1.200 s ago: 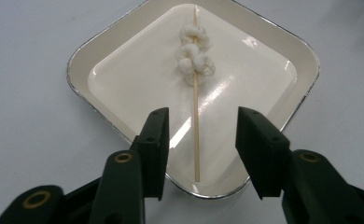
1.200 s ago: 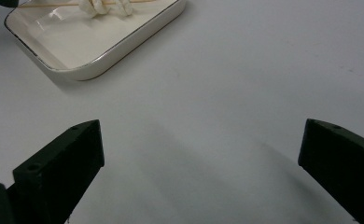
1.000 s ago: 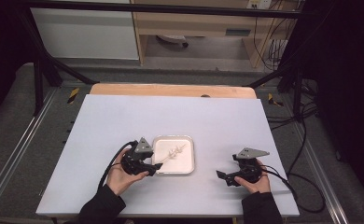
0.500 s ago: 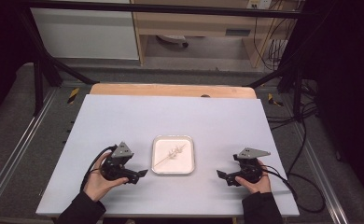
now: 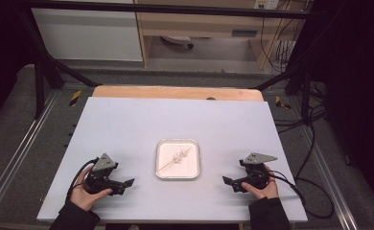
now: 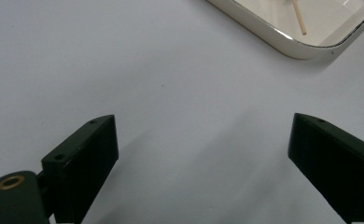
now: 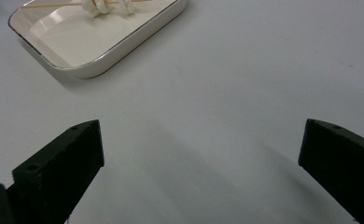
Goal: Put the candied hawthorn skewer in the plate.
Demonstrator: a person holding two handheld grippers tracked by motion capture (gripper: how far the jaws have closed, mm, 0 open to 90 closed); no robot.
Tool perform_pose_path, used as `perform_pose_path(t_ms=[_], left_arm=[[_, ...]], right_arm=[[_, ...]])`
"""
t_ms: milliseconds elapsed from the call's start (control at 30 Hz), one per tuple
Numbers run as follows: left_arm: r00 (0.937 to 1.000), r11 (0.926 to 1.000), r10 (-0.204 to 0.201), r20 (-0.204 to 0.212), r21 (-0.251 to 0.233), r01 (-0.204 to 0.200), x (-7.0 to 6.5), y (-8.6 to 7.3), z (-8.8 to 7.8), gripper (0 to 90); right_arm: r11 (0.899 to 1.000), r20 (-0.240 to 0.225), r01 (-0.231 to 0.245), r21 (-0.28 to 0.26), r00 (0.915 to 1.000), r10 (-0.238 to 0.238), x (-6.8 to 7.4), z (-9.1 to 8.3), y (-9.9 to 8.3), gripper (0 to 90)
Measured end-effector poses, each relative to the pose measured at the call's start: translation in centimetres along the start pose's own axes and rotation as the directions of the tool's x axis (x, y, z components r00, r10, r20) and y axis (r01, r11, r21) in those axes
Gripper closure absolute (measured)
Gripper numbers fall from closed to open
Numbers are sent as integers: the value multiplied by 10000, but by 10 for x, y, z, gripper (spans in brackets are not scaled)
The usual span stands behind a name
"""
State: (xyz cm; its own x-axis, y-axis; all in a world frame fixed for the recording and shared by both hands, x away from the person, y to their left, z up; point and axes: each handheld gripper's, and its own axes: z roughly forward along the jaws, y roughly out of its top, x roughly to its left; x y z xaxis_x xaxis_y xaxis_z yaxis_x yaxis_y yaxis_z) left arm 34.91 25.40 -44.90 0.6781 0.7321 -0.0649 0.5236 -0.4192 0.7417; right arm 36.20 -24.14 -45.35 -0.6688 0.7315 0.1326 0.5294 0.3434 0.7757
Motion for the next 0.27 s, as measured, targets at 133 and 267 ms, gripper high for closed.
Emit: perform_pose_path(t_ms=[133,267], left_arm=[[10000,10000,-58,-35,-35,58,2,-3,-1,83],[9999,9999,-109,43,-123,109,3,-3,-2,84]], right_arm=[[10000,-33,12,10,10000,-12,0,1,0,7],[10000,-66,-12,35,10000,13,1,1,-1,7]])
